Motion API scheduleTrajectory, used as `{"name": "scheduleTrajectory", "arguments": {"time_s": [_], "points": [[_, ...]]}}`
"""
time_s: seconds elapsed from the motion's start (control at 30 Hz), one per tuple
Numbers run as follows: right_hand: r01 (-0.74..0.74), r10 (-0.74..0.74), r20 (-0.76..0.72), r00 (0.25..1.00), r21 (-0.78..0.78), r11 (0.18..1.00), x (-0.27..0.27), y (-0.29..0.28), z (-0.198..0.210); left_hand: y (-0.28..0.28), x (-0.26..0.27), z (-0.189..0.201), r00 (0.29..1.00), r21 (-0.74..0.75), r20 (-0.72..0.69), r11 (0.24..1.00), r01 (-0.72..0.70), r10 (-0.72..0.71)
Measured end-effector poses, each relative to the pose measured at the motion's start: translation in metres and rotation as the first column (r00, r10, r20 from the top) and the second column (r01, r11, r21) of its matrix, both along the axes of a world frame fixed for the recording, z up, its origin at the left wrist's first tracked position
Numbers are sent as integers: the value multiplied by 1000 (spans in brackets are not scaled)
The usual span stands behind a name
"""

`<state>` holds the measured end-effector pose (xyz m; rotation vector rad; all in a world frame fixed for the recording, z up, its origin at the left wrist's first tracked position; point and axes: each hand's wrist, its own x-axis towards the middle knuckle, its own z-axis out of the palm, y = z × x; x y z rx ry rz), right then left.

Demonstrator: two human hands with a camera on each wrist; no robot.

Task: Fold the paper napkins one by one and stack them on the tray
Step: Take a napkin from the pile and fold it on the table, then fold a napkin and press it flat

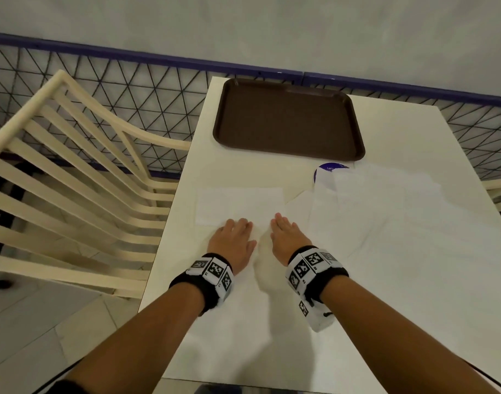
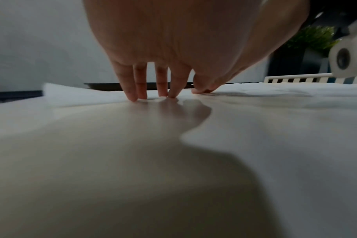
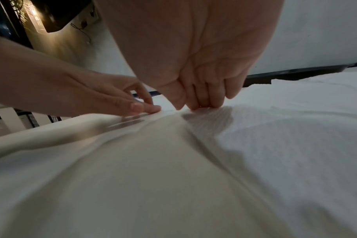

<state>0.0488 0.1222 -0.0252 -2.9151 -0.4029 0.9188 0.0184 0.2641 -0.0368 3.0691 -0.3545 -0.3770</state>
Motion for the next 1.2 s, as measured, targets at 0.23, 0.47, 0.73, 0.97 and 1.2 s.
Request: {"name": "scheduleTrajectory", "arguments": {"time_s": [0.23, 0.47, 0.73, 0.97, 1.2], "points": [[-76, 79, 22, 997, -119, 990, 1, 2, 6, 54, -15, 6, 988, 74, -10, 986, -150, 152], [-104, 109, 117, 987, -54, 993, -13, 15, 10, 61, -16, 1, 993, -18, 26, 993, -114, 114], [202, -208, 115, 971, 58, 978, -25, -32, 13, 10, 10, 1, 996, -141, 14, 986, 92, -91], [508, -516, 125, 847, 93, 856, -78, -147, 26, -83, 15, 18, 925, -273, 22, 887, 371, -380], [579, -582, -11, 813, 111, 808, -149, -207, 19, -166, -3, 12, 722, -295, -63, 704, 646, -689]]}}
